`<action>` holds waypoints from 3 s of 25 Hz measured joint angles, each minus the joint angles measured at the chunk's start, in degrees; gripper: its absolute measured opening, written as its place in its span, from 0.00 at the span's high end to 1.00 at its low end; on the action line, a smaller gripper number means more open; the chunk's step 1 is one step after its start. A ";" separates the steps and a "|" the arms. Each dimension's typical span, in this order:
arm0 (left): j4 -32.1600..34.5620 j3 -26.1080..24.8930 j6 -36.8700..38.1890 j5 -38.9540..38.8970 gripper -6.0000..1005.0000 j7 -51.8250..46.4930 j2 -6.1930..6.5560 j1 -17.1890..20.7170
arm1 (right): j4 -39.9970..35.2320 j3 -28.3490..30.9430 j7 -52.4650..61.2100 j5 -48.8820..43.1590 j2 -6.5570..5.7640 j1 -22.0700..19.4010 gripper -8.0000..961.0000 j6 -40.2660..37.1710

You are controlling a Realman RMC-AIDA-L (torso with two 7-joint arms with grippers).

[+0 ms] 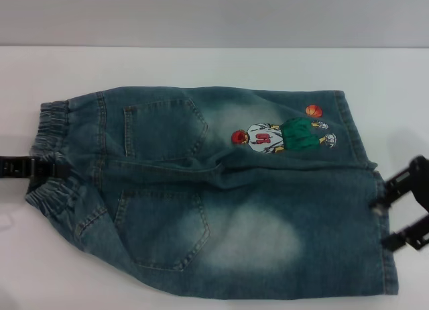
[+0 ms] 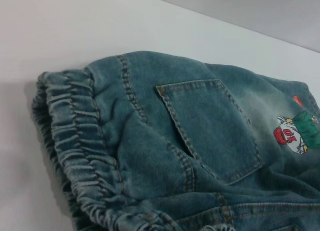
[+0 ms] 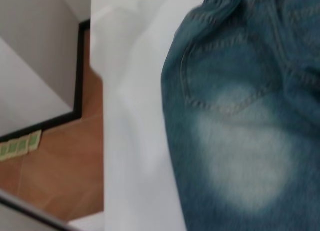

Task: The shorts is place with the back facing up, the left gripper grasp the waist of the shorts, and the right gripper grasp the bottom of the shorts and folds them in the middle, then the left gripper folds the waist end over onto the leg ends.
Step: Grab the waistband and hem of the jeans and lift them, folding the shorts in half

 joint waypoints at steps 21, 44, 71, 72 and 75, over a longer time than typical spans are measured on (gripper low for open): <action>0.01 -0.13 -1.03 -0.30 0.95 -0.37 -0.82 0.44 | 4.19 -3.10 1.69 -12.59 1.25 -2.14 0.32 0.14; 0.18 -0.12 -0.96 -0.45 0.95 -1.50 -1.07 -0.11 | 4.21 -4.57 3.89 -16.61 2.49 -3.27 0.32 3.63; 0.47 0.32 -1.29 -0.19 0.95 -2.51 -0.39 -1.47 | 2.78 -9.45 7.37 -16.75 5.35 -3.36 0.32 6.22; 0.47 0.32 -1.29 -0.19 0.95 -2.51 -0.39 -1.47 | 2.78 -9.60 7.47 -16.84 5.43 -3.37 0.32 6.35; 0.55 0.45 -1.30 -0.10 0.95 -2.44 -0.41 -1.51 | 2.77 -9.81 7.61 -17.05 5.69 -3.46 0.32 6.79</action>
